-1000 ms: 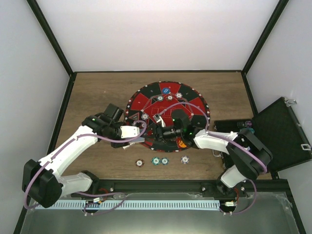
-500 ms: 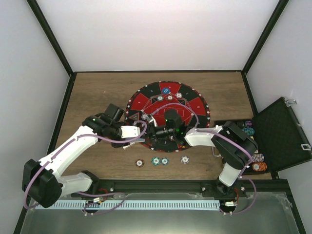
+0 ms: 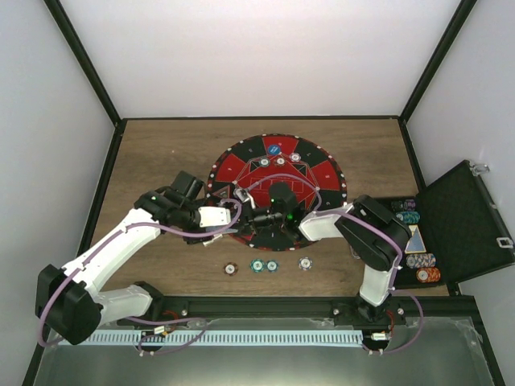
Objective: Distribute texas hold em gaming equipment
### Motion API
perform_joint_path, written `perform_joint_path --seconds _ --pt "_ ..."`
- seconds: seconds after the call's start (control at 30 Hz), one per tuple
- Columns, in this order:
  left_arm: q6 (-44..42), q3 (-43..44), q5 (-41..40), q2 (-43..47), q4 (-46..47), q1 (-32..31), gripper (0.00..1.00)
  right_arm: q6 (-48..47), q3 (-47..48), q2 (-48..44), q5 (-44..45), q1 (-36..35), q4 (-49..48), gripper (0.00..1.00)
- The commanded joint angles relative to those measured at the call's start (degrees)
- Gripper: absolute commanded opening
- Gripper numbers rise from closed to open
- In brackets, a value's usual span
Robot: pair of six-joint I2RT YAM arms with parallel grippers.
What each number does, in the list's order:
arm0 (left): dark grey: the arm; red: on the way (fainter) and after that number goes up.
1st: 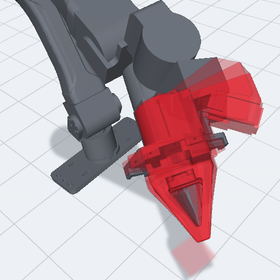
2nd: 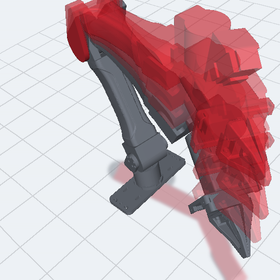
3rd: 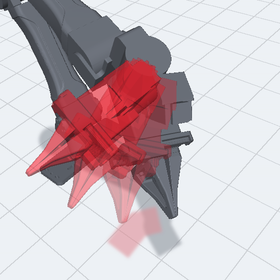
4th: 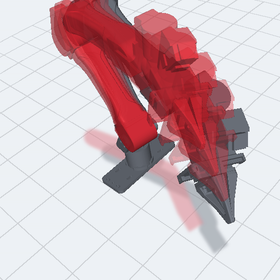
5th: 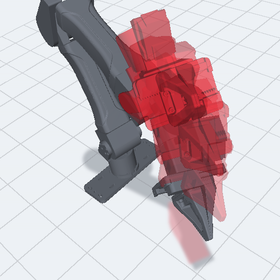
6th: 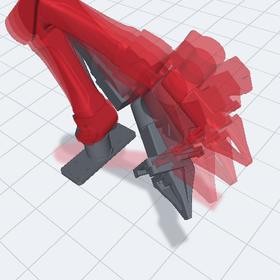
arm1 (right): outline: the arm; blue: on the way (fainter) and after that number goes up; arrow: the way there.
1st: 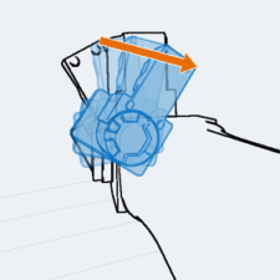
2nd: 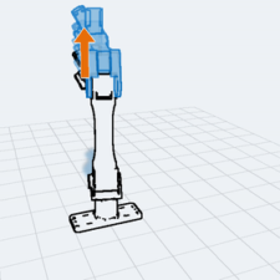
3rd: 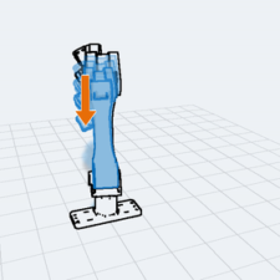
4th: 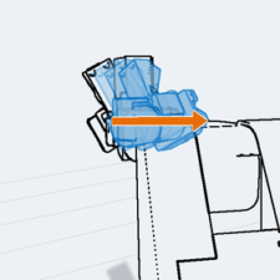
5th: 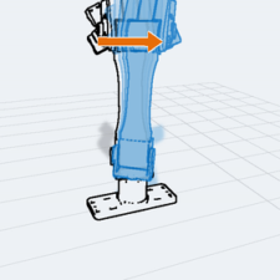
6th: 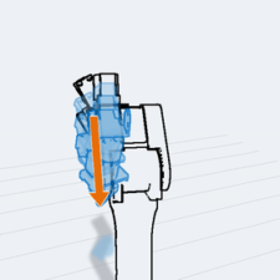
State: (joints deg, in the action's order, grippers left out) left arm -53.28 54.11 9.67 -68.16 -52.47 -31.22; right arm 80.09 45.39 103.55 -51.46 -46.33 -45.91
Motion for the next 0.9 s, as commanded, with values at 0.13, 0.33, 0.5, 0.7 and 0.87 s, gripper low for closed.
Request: perform_joint_path --seconds 0.13,0.33,0.5,0.7,0.87 --pt "2.45 -0.13 5.61 3.33 2.91 -0.35 0.99 1.32 0.14 -0.34 -0.37 -1.19 -6.04 0.06" --pt "0.11 1.7 10.23 2.68 -0.41 -0.33 0.99 1.24 -1.16 -0.92 -0.39 -2.2 -6.9 0.06" --pt "-1.77 3.22 14.37 1.51 -2.78 -0.33 0.96 1.32 -0.76 -1.2 -0.3 -2.95 -7.03 0.06" --pt "-3.23 4.41 17.54 0.49 -4.4 -0.29 0.9 1.64 -0.6 -1.46 -0.38 -3.41 -7.68 0.06" --pt "-3.37 3.6 16.9 0.48 -3.86 -0.32 0.88 1.64 -0.73 -1.6 -0.38 -3.63 -8.03 0.06"
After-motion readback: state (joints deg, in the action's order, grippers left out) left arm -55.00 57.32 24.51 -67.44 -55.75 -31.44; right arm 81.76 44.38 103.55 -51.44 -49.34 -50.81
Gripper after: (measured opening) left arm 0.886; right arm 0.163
